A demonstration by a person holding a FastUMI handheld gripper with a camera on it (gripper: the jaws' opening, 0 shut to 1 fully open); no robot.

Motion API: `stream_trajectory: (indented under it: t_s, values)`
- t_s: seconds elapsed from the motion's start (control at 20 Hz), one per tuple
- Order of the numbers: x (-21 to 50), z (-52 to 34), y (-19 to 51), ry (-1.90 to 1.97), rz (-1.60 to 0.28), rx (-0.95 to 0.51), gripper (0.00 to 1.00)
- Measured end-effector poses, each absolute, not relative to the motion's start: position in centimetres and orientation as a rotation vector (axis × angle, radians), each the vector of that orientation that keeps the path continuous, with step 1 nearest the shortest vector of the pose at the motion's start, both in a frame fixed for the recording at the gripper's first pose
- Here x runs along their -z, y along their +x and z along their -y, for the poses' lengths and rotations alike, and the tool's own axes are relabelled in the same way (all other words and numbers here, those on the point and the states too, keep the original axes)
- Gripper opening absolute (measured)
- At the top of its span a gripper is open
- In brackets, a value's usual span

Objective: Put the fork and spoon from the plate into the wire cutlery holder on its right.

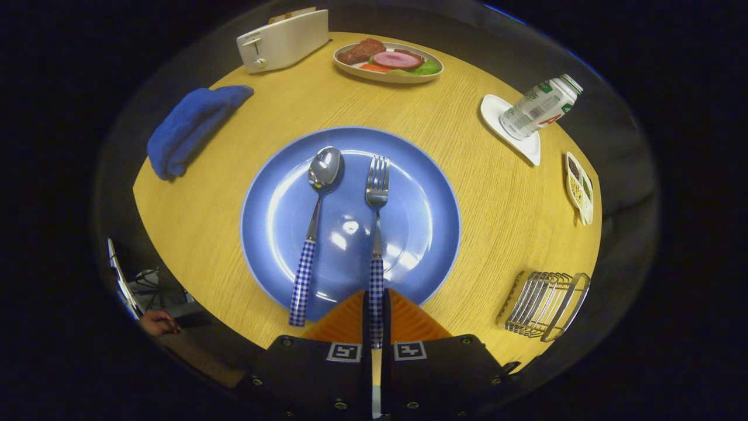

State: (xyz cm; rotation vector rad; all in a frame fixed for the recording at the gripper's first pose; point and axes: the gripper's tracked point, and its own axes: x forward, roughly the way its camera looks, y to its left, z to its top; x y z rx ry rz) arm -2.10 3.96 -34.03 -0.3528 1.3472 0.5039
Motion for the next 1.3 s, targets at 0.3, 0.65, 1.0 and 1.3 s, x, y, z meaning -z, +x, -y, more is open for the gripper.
stream_trajectory:
  t_s: [0.3, 0.65, 1.0, 1.3]
  values:
    - [30.2, -1.2, -2.6, -0.276, -1.435, -0.651, 0.06]
    - [24.6, 7.2, -3.7, -0.412, -1.512, -0.684, 0.06]
    - [21.5, 15.6, -3.8, -0.489, -1.572, -0.575, 0.06]
    - [20.7, 19.8, -4.5, -0.594, -1.636, -0.521, 0.06]
